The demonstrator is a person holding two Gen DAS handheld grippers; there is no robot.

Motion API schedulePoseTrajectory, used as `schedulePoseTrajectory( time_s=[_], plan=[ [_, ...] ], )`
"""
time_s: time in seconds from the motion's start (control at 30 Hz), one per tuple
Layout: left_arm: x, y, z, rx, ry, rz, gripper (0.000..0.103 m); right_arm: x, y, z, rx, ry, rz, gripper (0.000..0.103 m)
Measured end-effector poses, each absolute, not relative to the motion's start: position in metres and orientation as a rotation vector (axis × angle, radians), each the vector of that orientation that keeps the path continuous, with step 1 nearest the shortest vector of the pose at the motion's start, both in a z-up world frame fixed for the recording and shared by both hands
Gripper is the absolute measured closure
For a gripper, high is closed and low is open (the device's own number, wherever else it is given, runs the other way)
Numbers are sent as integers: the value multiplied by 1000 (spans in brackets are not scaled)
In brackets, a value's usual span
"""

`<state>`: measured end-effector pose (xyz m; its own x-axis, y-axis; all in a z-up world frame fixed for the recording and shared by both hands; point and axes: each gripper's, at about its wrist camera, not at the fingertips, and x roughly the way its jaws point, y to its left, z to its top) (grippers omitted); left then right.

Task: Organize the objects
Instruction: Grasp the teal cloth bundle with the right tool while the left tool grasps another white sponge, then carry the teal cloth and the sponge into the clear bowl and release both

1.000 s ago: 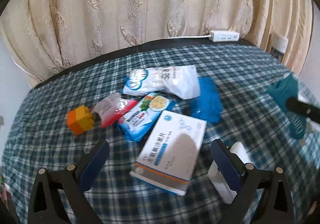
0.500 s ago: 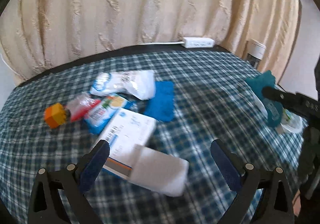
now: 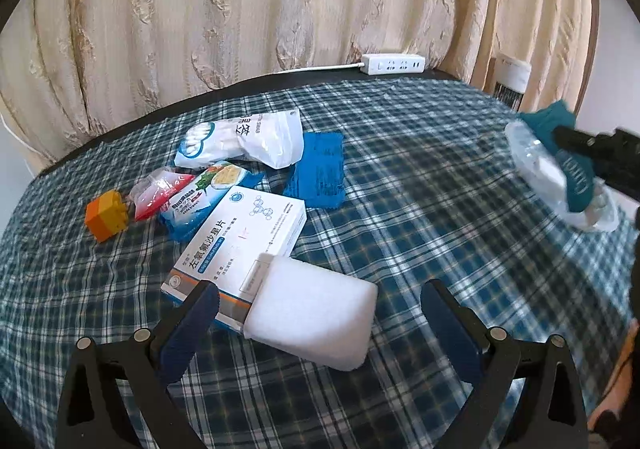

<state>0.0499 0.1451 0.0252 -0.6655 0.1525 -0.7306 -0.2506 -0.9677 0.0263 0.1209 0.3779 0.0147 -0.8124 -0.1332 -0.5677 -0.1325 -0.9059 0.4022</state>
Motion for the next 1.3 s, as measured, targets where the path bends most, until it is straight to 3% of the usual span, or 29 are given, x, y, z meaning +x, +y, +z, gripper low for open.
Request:
schedulePoseTrajectory(
  time_s=[0.27, 0.9, 1.3],
  plan=[
    [48, 148, 19, -1185, 222, 2681, 35, 131, 399, 15, 952, -733, -2953, 62],
    [61, 171, 48, -1071, 211, 2658, 38, 147, 428, 14, 931, -818, -2994, 62],
    [63, 171, 52, -1053, 185, 2663, 38, 105, 344, -9, 1098, -525, -2809, 62]
  ],
)
